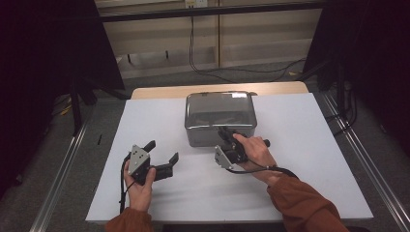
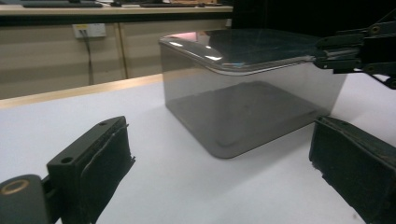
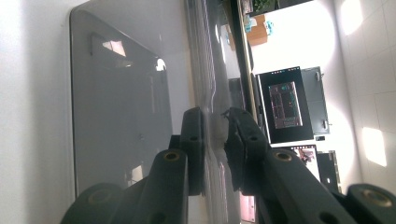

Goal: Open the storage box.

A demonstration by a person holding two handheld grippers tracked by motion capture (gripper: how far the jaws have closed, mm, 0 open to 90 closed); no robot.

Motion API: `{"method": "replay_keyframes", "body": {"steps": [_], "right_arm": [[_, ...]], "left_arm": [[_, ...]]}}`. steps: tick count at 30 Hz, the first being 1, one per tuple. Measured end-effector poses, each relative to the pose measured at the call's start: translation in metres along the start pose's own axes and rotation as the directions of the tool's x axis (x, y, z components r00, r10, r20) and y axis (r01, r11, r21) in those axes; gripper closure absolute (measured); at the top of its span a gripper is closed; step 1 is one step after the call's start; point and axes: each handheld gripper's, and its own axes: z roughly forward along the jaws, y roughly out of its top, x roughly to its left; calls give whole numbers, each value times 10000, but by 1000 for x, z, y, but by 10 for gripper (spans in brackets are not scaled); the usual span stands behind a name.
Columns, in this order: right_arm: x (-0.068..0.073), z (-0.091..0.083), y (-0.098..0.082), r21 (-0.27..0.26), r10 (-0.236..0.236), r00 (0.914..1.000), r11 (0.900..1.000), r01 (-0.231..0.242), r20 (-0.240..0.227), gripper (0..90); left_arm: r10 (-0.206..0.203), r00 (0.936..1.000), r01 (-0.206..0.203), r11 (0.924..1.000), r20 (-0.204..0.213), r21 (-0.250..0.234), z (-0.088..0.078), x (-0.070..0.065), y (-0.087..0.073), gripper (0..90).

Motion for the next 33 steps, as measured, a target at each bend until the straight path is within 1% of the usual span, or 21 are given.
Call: {"method": "replay_keyframes", "body": {"steps": [2, 3, 4, 5, 6, 8, 10, 13, 14, 15, 17, 19, 20, 23, 26, 27, 29, 30, 31, 32, 33], "right_arm": [[0, 0, 0, -11, 67, 10000, 10000, -67, 5, 771], [-1, 0, 0, -9, 129, 9999, 9999, -129, 22, 771], [-1, 0, 0, -38, 191, 9998, 9998, -191, 7, 771], [-2, 0, 0, -66, 213, 9998, 9998, -213, 56, 774], [-3, -1, 0, -76, 110, 9999, 9999, -109, 124, 776], [-5, -1, 0, -103, 217, 9997, 9997, -215, 141, 776], [-5, -1, 0, -96, 171, 9998, 9998, -169, 140, 778], [-6, -1, 0, -132, 224, 9996, 9997, -221, 173, 778], [-6, -1, 0, -132, 224, 9996, 9997, -221, 173, 778], [-7, -1, 0, -153, 222, 9996, 9996, -220, 168, 779], [-8, -1, 0, -165, 197, 9996, 9997, -194, 185, 780], [-10, -1, 1, -207, 193, 9996, 9996, -189, 214, 781], [-12, -1, 1, -204, 250, 9994, 9995, -245, 229, 782], [-15, -2, 1, -229, 373, 9990, 9991, -367, 264, 784], [-17, -2, 1, -256, 490, 9984, 9985, -484, 264, 783], [-18, -2, 1, -291, 485, 9985, 9984, -477, 248, 783], [-20, -2, 1, -341, 616, 9977, 9976, -606, 292, 784], [-22, -2, 1, -364, 639, 9974, 9974, -628, 318, 784], [-23, -2, 1, -392, 666, 9972, 9971, -652, 349, 785], [-24, -3, 1, -375, 686, 9970, 9970, -673, 369, 787], [-25, -3, 1, -401, 653, 9971, 9972, -638, 378, 788]], "left_arm": [[-199, 9996, 200, 9998, 221, -49, 1, 0, 2, 52], [-300, 9989, 307, 9994, 359, -175, 1, 1, 4, 51], [-328, 9988, 337, 9992, 358, -223, 2, 0, 6, 49], [-203, 9993, 210, 9996, 326, -195, 2, 0, 8, 49], [-138, 9993, 146, 9996, 337, -227, 2, 1, 10, 48], [-244, 9989, 255, 9993, 399, -283, 5, 1, 12, 48], [-219, 9987, 226, 9996, 457, -142, 8, 1, 12, 48], [-94, 9984, 102, 9999, 553, -138, 12, 2, 13, 40], [-27, 9988, 32, 10000, 491, -86, 14, 2, 13, 40], [-125, 9991, 126, 9999, 416, -20, 16, 2, 13, 40], [-230, 9977, 226, 9997, 641, 63, 20, 4, 15, 40], [-188, 9979, 186, 9998, 616, 33, 24, 5, 15, 39], [-234, 9971, 231, 9997, 720, 40, 26, 5, 16, 37], [-241, 9964, 240, 9997, 809, 13, 29, 4, 18, 37], [179, 9974, -174, 9998, 694, -73, 35, 4, 20, 35], [191, 9977, -188, 9998, 652, -53, 37, 5, 19, 31], [-163, 9969, 172, 9998, 764, -113, 42, 6, 18, 29], [-99, 9970, 107, 9999, 769, -90, 43, 6, 19, 29], [-144, 9961, 162, 9997, 867, -205, 45, 5, 20, 28], [-66, 9960, 84, 9998, 887, -197, 46, 5, 22, 28], [132, 9954, -113, 9997, 949, -205, 47, 4, 24, 24]]}}
